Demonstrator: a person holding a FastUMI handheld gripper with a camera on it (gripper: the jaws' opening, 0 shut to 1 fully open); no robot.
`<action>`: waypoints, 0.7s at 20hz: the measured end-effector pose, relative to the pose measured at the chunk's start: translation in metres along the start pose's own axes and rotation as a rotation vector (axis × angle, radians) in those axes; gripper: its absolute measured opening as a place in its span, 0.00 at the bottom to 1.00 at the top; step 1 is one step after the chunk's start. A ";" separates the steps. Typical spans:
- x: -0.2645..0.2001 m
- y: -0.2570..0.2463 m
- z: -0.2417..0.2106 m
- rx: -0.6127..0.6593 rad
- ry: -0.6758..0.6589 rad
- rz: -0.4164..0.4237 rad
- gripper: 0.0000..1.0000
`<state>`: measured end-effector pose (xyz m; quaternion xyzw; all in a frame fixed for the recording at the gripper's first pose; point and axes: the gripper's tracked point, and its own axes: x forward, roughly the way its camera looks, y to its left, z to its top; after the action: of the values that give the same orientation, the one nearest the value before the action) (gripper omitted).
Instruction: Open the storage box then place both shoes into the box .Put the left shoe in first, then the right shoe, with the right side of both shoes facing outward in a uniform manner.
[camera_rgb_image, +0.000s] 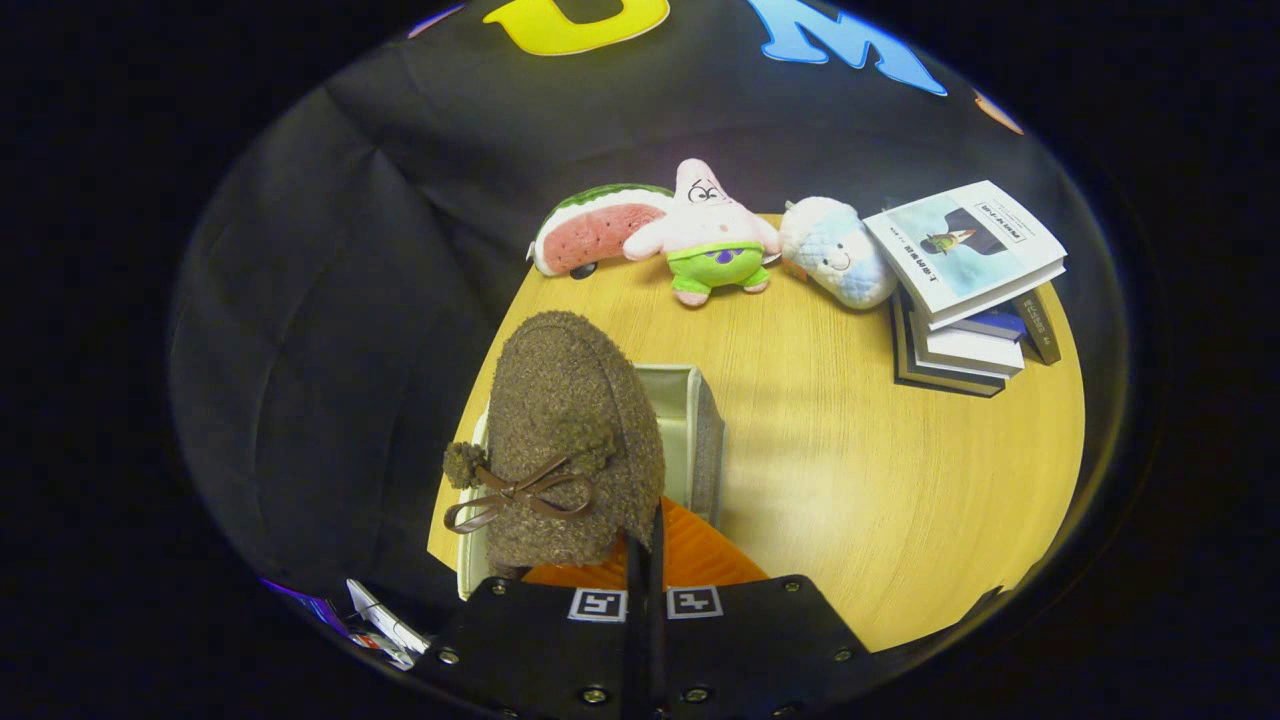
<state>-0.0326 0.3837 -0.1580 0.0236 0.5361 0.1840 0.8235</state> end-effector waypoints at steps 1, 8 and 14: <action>0.006 0.003 -0.002 0.000 0.008 -0.006 0.01; 0.056 -0.009 -0.019 -0.015 0.074 -0.271 0.02; 0.087 -0.013 -0.033 -0.070 0.118 -0.460 0.02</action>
<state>-0.0272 0.3952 -0.2514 -0.1384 0.5677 0.0110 0.8114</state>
